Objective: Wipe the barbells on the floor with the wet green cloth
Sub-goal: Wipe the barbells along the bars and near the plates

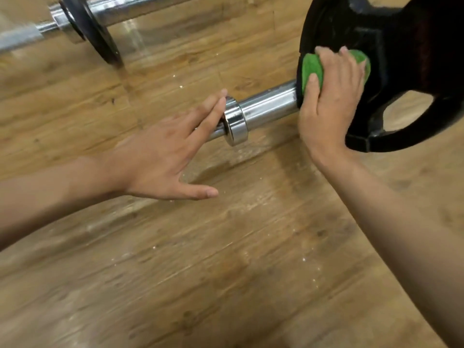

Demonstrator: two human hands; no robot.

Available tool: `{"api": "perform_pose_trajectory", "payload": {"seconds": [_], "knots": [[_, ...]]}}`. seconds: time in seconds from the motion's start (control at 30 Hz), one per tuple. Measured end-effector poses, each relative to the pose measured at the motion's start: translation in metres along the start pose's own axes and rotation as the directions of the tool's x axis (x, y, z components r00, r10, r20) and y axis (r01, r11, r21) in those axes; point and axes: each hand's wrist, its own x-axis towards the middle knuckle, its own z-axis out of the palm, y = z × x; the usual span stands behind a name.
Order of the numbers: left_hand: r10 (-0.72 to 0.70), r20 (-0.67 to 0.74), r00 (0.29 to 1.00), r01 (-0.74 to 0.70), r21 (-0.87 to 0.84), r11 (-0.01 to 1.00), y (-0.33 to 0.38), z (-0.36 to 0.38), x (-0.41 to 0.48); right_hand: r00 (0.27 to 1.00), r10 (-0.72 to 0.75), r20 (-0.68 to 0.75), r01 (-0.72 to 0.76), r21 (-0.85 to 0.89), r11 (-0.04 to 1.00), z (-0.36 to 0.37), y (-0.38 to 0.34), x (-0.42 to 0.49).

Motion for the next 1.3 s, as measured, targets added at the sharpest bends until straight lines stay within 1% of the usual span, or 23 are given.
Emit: {"api": "perform_pose_trajectory", "payload": {"seconds": [0.03, 0.07, 0.1, 0.17, 0.23, 0.27, 0.3, 0.33, 0.4, 0.47, 0.5, 0.53, 0.6, 0.67, 0.73, 0.83, 0.93, 0.97, 1.03, 1.1, 1.13, 1.23, 1.3], "knots": [[-0.009, -0.003, 1.000, 0.009, -0.008, 1.000, -0.003, 0.000, 0.001, 0.998, 0.059, -0.026, -0.059, -0.006, 0.998, 0.006, -0.017, 0.000], [-0.017, -0.004, 1.000, 0.017, -0.014, 1.000, -0.006, -0.001, 0.002, 0.998, 0.056, -0.039, -0.056, -0.005, 0.998, 0.011, -0.035, -0.004], [-0.023, -0.001, 1.000, 0.023, -0.020, 1.000, -0.009, -0.001, 0.002, 1.000, -0.012, -0.026, 0.012, 0.007, 1.000, 0.015, -0.049, -0.013], [-0.030, 0.015, 0.999, 0.031, -0.052, 0.998, -0.014, -0.002, 0.003, 0.966, -0.249, 0.070, 0.243, 0.088, 0.966, 0.015, -0.063, -0.034], [-0.039, 0.032, 0.999, 0.042, -0.100, 0.994, -0.017, -0.004, 0.002, 0.858, -0.487, 0.161, 0.469, 0.139, 0.872, 0.006, -0.049, -0.026], [-0.042, 0.037, 0.998, 0.046, -0.114, 0.992, -0.018, -0.004, 0.002, 0.810, -0.554, 0.194, 0.538, 0.131, 0.833, 0.002, -0.035, -0.016], [-0.044, 0.038, 0.998, 0.048, -0.114, 0.992, -0.019, -0.004, 0.003, 0.797, -0.564, 0.218, 0.553, 0.115, 0.825, 0.000, -0.020, -0.003], [-0.043, 0.036, 0.998, 0.047, -0.104, 0.993, -0.019, -0.005, 0.003, 0.823, -0.521, 0.228, 0.511, 0.103, 0.853, -0.002, -0.004, 0.010], [-0.023, 0.015, 1.000, 0.024, -0.082, 0.996, -0.017, -0.004, 0.003, 0.927, -0.330, 0.178, 0.325, 0.058, 0.944, -0.008, 0.012, 0.027], [-0.006, -0.006, 1.000, 0.006, -0.063, 0.998, -0.016, -0.003, 0.002, 0.983, -0.143, 0.117, 0.146, -0.020, 0.989, -0.006, -0.006, 0.021], [-0.002, -0.004, 1.000, 0.002, -0.058, 0.998, -0.014, -0.002, 0.001, 0.985, -0.125, 0.118, 0.128, -0.024, 0.991, -0.004, -0.021, 0.012], [-0.001, 0.002, 1.000, 0.001, -0.059, 0.998, -0.011, -0.002, 0.000, 0.978, -0.163, 0.129, 0.164, 0.006, 0.986, -0.002, -0.039, 0.000], [0.004, 0.009, 1.000, -0.004, -0.063, 0.998, -0.004, 0.000, -0.002, 0.938, -0.302, 0.170, 0.286, 0.112, 0.952, -0.005, -0.061, -0.024], [0.015, -0.005, 1.000, -0.016, -0.039, 0.999, 0.005, 0.001, -0.004, 0.873, -0.432, 0.226, 0.405, 0.155, 0.901, -0.015, -0.052, -0.027], [0.028, -0.015, 0.999, -0.028, -0.022, 0.999, 0.015, 0.002, -0.005, 0.853, -0.457, 0.252, 0.436, 0.137, 0.889, -0.026, -0.022, -0.021], [0.044, -0.028, 0.999, -0.044, -0.004, 0.999, 0.030, 0.005, -0.009, 0.938, -0.280, 0.203, 0.274, 0.057, 0.960, -0.043, 0.017, -0.013], [0.080, -0.039, 0.996, -0.079, 0.026, 0.996, 0.047, 0.012, -0.014, 0.992, -0.056, 0.115, 0.049, 0.060, 0.997, -0.046, -0.015, -0.043], [0.087, -0.041, 0.995, -0.086, 0.036, 0.996, 0.052, 0.014, -0.016, 0.992, -0.063, 0.109, 0.054, 0.087, 0.995, -0.047, -0.033, -0.058], [0.088, -0.051, 0.995, -0.085, 0.055, 0.995, 0.063, 0.016, -0.021, 0.970, -0.190, 0.154, 0.168, 0.149, 0.975, -0.051, -0.054, -0.088], [0.093, -0.056, 0.994, -0.090, 0.065, 0.994, 0.072, 0.018, -0.024, 0.931, -0.326, 0.164, 0.304, 0.146, 0.941, -0.059, -0.040, -0.091], [0.095, -0.054, 0.994, -0.092, 0.069, 0.993, 0.076, 0.018, -0.025, 0.934, -0.324, 0.153, 0.306, 0.127, 0.943, -0.062, -0.024, -0.085], [0.109, -0.040, 0.993, -0.106, 0.076, 0.992, 0.089, 0.022, -0.028, 0.994, -0.066, 0.093, 0.061, 0.049, 0.997, -0.076, 0.020, -0.064], [0.115, -0.048, 0.992, -0.110, 0.096, 0.989, 0.097, 0.024, -0.029, 0.997, 0.065, 0.048, -0.067, 0.031, 0.997, -0.086, 0.022, -0.058]]}}
